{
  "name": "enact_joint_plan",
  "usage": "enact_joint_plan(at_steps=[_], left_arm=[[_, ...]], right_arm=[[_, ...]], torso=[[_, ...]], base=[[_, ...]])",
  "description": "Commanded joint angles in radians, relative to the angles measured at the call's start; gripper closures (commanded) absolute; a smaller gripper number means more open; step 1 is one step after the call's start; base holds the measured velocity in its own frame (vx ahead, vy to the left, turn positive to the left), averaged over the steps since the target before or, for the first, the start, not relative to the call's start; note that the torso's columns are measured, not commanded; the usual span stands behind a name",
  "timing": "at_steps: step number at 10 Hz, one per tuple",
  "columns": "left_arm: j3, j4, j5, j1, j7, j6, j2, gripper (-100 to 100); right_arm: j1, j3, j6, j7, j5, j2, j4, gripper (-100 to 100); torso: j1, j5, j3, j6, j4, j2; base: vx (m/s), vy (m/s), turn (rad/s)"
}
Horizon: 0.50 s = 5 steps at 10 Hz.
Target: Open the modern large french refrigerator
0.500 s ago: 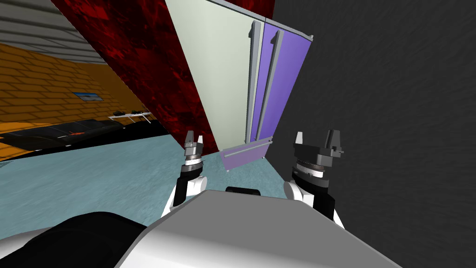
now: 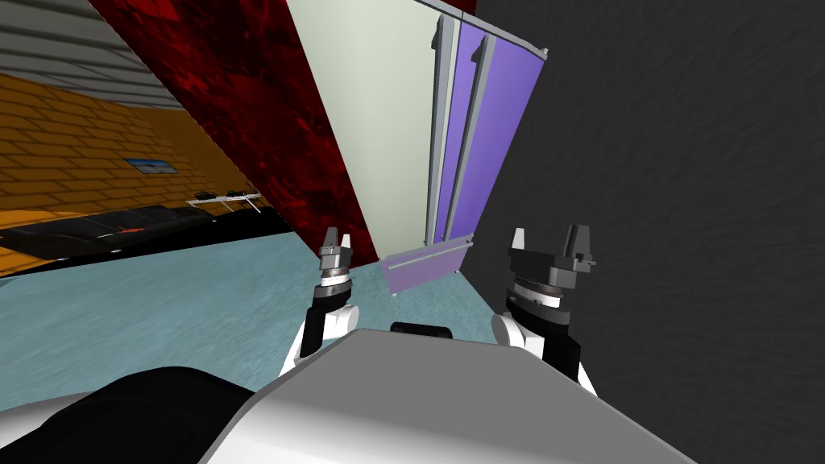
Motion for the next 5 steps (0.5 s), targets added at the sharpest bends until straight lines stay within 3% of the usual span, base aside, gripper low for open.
enact_joint_plan(at_steps=[1,4,5], left_arm=[[0.000,0.000,0.000,0.000,0.000,0.000,0.000,0],[0.000,0.000,0.000,0.000,0.000,0.000,0.000,0],[0.002,0.025,0.000,-0.006,0.002,-0.009,0.042,-100]], right_arm=[[0.000,0.000,0.000,0.000,0.000,0.000,0.000,0],[0.000,0.000,0.000,0.000,0.000,0.000,0.000,0],[0.000,0.000,0.000,0.000,0.000,0.000,0.000,0]], torso=[[0.000,0.000,-0.147,0.000,0.074,0.074],[0.000,0.000,-0.590,0.000,0.295,0.296],[0.000,0.000,-0.738,0.000,0.369,0.369]], base=[[0.000,0.000,0.000],[0.000,0.000,0.000],[0.025,-0.006,0.015]])
